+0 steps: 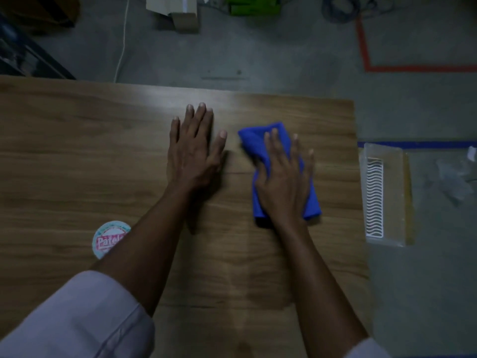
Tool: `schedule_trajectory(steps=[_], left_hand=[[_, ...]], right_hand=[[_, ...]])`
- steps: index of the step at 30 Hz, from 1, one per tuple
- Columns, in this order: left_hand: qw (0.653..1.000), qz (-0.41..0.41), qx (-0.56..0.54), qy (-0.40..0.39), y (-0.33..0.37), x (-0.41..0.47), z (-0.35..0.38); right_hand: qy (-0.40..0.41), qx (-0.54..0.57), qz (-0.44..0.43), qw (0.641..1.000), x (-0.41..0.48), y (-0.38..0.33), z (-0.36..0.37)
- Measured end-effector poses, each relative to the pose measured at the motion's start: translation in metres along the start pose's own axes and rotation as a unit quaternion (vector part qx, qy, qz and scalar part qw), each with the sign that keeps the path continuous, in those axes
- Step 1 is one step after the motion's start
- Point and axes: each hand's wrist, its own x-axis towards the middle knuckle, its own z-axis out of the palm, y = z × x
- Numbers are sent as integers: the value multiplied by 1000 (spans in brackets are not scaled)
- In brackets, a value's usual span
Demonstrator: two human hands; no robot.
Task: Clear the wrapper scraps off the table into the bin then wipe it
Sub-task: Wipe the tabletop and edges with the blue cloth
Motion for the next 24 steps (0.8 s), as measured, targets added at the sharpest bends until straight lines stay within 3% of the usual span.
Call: schedule_trajectory(steps=[3,7,9,13,16,21,24], left_hand=[[1000,-7,1,-13,7,-1,0],[1000,-9,15,-9,4,0,1],[1000,-7,20,-2,2,1,2],[998,-18,-29,44,-2,3,3],[996,-28,-55,62,0,3,1],[999,-21,-36,31,3,2,2],[999,-19,-28,29,2,2,2]], right_hand=[[27,-20,80,996,40,20,-5],[24,13,147,989,99,-7,-1],[20,46,112,992,113,-39,5],[-42,87,-41,994,117,-94,12],[-44,120,-106,986,99,-73,9],[45,89,61,993,75,24,-6],[52,69,109,990,96,38,-9]])
